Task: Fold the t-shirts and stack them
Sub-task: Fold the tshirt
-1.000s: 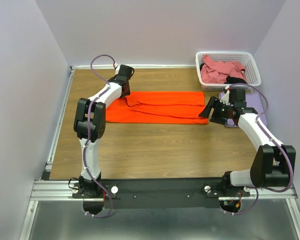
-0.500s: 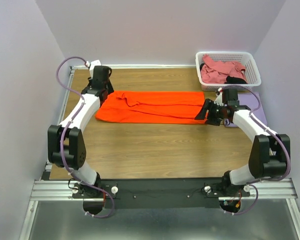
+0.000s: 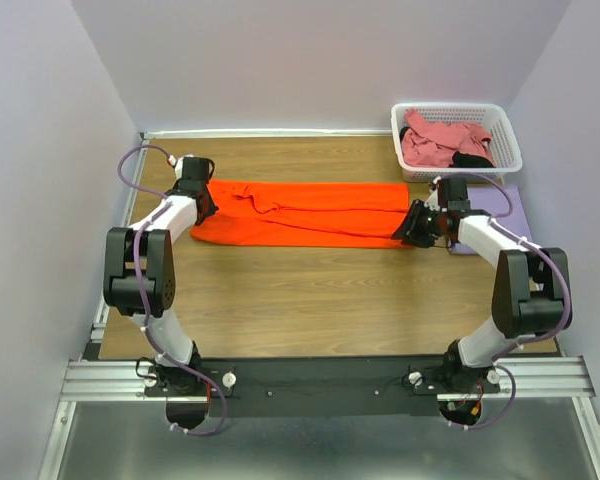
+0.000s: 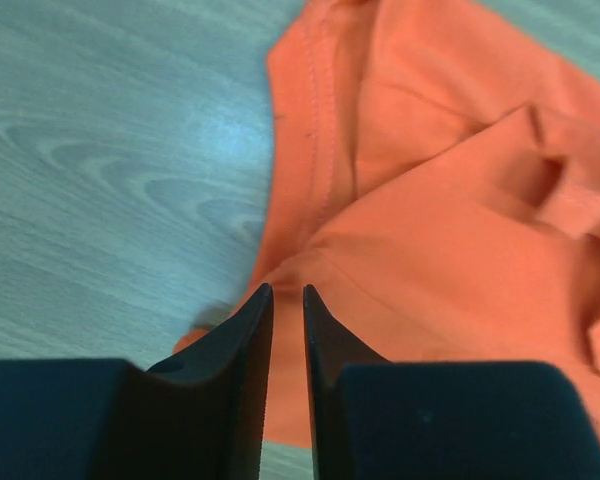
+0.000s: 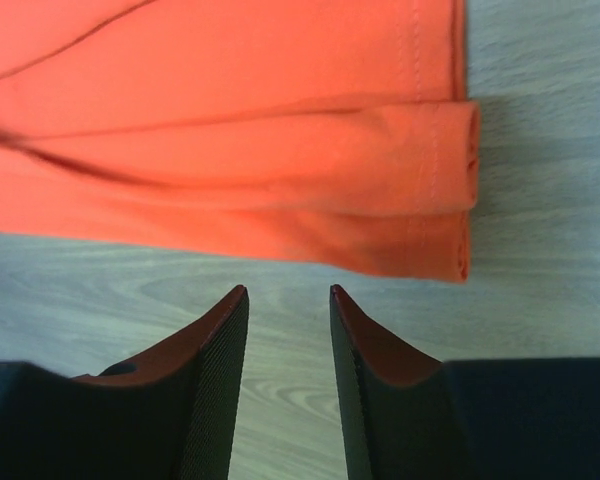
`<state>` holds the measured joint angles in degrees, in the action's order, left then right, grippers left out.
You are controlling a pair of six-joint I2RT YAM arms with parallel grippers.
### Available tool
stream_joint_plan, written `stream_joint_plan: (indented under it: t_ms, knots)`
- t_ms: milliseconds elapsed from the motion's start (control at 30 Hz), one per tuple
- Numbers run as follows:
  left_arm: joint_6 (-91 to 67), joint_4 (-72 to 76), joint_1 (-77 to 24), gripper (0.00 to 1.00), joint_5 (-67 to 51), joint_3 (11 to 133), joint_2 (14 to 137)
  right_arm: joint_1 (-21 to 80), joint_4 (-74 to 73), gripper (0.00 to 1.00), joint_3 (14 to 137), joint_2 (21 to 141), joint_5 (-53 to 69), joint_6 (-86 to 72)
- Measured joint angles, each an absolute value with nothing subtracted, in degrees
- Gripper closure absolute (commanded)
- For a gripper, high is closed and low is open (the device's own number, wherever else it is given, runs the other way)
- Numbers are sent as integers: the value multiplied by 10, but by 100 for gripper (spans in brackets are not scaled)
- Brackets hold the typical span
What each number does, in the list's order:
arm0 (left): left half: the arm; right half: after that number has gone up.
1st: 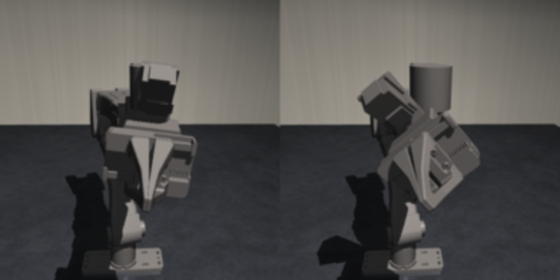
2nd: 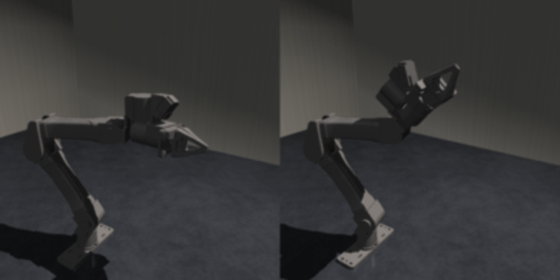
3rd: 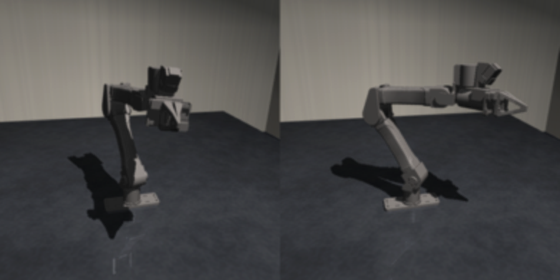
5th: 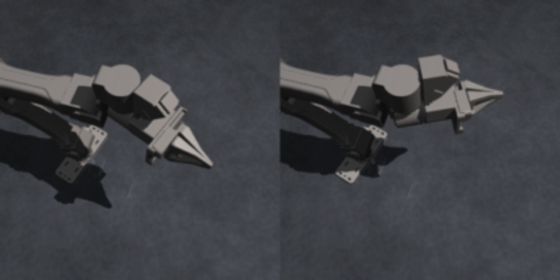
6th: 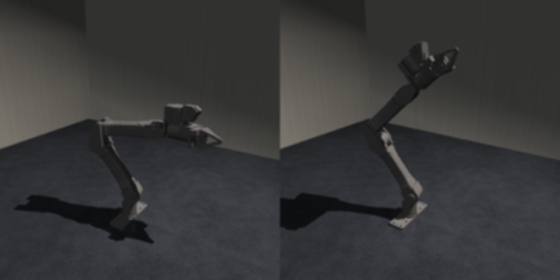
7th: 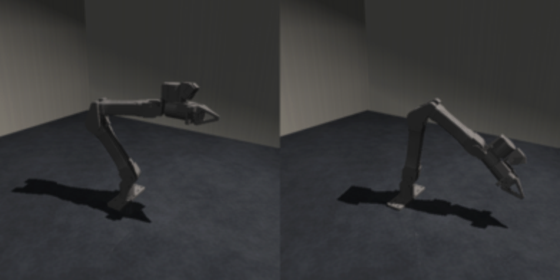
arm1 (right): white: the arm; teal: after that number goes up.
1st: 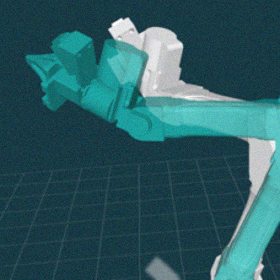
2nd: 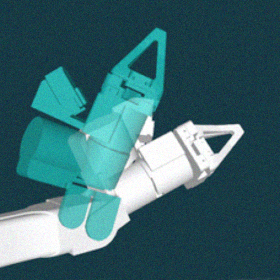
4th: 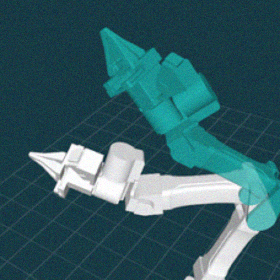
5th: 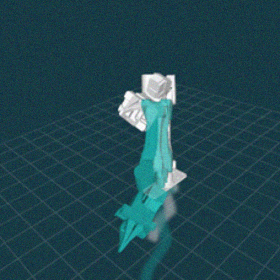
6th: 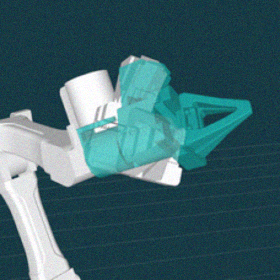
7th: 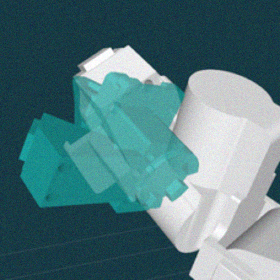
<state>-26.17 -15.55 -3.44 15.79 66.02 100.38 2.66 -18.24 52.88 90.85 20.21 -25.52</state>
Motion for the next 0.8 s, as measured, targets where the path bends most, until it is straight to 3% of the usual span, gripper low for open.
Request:
stream_joint_plan:
  t_ms: [133, 200, 800]
  knots:
    - [-263, -152, -22, 80, 153, 643, 1018, 27, -159, 56, 529, 933, 181, -262]
    - [-264, -151, -7, 85, 142, 623, 1019, 27, -146, 56, 526, 944, 167, -267]
    - [-277, -117, 47, 83, 109, 487, 928, 22, -70, 56, 424, 895, 120, -308]
